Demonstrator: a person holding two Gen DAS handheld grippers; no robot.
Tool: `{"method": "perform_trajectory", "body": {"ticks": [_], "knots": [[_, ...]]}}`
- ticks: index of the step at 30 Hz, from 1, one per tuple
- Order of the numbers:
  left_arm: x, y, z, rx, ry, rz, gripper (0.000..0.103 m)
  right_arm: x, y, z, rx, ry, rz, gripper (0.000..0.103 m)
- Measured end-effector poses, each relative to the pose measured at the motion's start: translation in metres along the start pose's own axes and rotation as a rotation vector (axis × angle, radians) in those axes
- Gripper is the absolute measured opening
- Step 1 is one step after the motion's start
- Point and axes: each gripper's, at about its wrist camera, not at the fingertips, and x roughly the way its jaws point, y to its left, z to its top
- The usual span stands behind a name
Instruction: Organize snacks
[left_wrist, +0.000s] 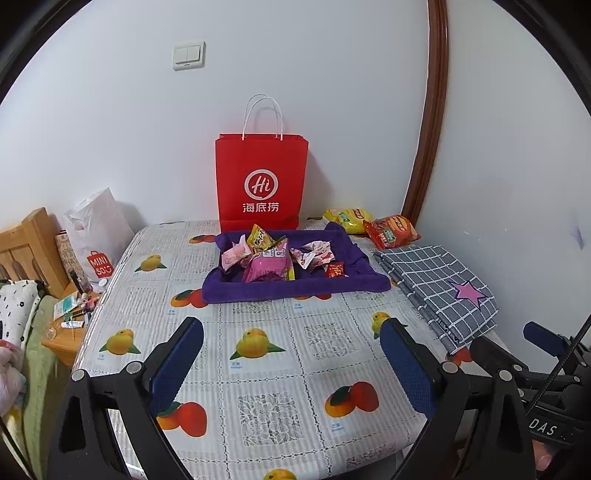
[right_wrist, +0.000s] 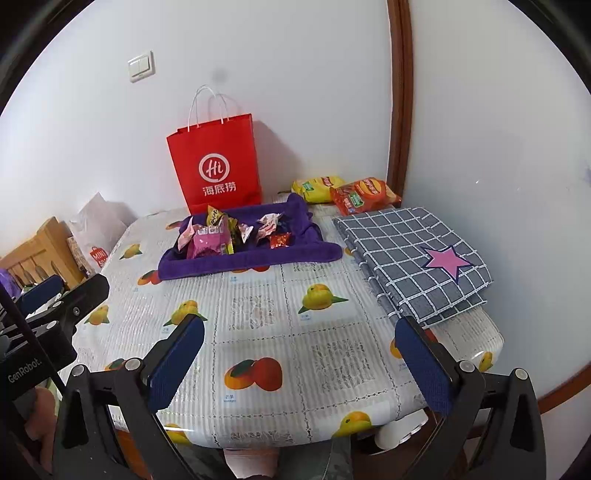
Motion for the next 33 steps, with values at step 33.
{"method": "perform_trajectory", "body": {"ticks": [33], "knots": [[-0.002, 0.0, -0.001, -0.012, 0.005, 0.007, 0.097, -0.011, -0.007, 0.001, 0.031, -0.016, -0.002, 0.102]]}}
